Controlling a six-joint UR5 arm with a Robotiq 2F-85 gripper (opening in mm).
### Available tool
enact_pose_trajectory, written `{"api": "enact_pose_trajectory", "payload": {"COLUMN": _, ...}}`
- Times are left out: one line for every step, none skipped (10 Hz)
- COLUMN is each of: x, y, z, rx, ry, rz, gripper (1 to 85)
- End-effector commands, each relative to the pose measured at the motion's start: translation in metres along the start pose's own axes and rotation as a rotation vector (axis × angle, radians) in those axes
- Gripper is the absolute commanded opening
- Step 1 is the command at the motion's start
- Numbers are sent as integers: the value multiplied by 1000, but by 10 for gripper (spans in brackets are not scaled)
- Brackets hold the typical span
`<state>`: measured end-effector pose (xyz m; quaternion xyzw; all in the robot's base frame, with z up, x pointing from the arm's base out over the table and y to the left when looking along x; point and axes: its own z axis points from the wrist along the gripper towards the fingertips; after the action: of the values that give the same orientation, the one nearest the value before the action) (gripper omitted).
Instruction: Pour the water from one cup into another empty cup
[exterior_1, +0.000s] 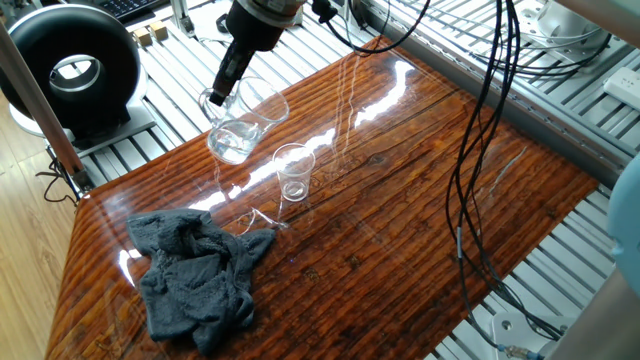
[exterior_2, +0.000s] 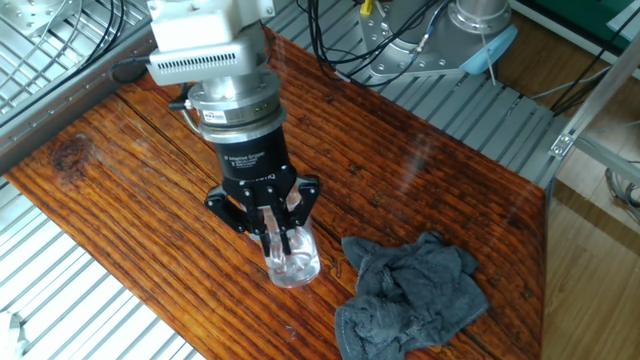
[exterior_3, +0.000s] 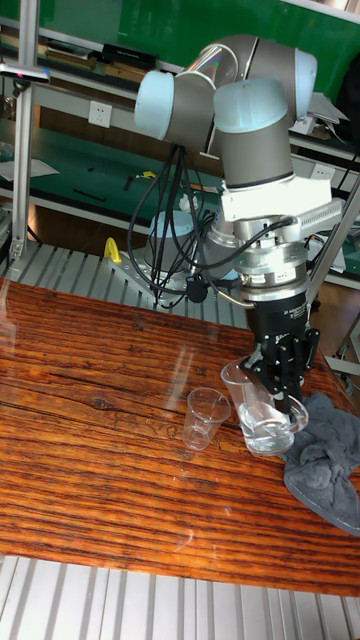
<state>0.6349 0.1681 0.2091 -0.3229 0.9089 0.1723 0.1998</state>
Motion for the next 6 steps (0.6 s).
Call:
{"api": "enact_pose_trajectory", "payload": {"x": -5, "y": 0, "z": 1, "rx": -13, "ry": -19, "rz": -62, "gripper": 10}}
{"api": "enact_pose_trajectory", "payload": {"x": -4, "y": 0, "z": 1, "rx": -18, "ry": -24, "rz": -73, "gripper": 10}}
{"api": "enact_pose_trajectory", "payload": {"x": -5, "y": 2, "z": 3, "rx": -25, "ry": -32, "rz": -88, "gripper": 10}}
{"api": "enact_pose_trajectory", "payload": {"x": -6, "y": 6, "z": 4, "rx": -36, "ry": -40, "rz": -95, "gripper": 10}}
{"api": "enact_pose_trajectory", "payload": {"x": -4, "y": 5, "z": 5, "rx": -32, "ry": -36, "rz": -98, "gripper": 10}}
{"api": "enact_pose_trajectory", "payload": {"x": -6, "y": 7, "z": 6, "rx": -43, "ry": -44, "rz": -98, "gripper": 10}}
